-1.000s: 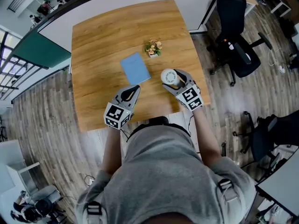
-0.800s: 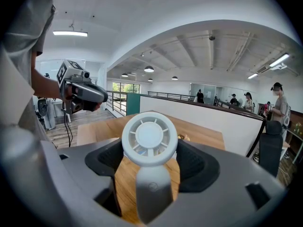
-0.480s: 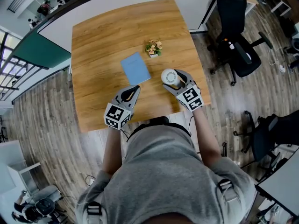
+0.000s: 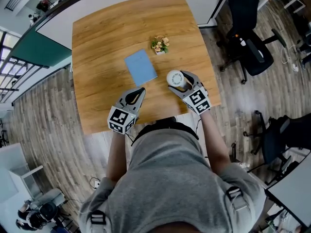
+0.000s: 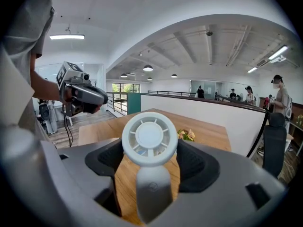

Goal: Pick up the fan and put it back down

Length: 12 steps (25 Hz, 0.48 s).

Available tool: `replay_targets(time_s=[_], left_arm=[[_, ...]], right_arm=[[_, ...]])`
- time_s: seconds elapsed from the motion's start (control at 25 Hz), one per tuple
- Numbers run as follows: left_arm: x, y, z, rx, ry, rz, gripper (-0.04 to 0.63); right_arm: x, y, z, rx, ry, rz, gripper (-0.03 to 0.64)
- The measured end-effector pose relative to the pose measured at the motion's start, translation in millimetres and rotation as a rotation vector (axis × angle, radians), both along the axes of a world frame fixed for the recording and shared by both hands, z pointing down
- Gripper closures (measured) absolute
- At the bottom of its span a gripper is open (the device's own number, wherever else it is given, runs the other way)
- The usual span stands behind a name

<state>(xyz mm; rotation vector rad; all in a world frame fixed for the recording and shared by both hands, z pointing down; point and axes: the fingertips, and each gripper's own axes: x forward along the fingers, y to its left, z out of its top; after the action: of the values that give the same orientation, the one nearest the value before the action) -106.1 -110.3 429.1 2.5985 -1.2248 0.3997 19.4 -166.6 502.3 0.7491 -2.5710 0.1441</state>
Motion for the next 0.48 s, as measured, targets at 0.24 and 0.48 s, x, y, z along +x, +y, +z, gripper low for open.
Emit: replay_targets(time_s=[0.24,0.48], left_arm=[[4.5,-5.7,13.7,-0.026,0.009,0.015,0.575],[13.0,-10.3,23.7,-0.046,0.007,0.052,0.575]], right_arm=[[-0.7,1.4,18.0,-0.033,0.008,-0.003,0.253],[-3.1,2.2,31.3,-0.066,0.008,0.008,0.252]])
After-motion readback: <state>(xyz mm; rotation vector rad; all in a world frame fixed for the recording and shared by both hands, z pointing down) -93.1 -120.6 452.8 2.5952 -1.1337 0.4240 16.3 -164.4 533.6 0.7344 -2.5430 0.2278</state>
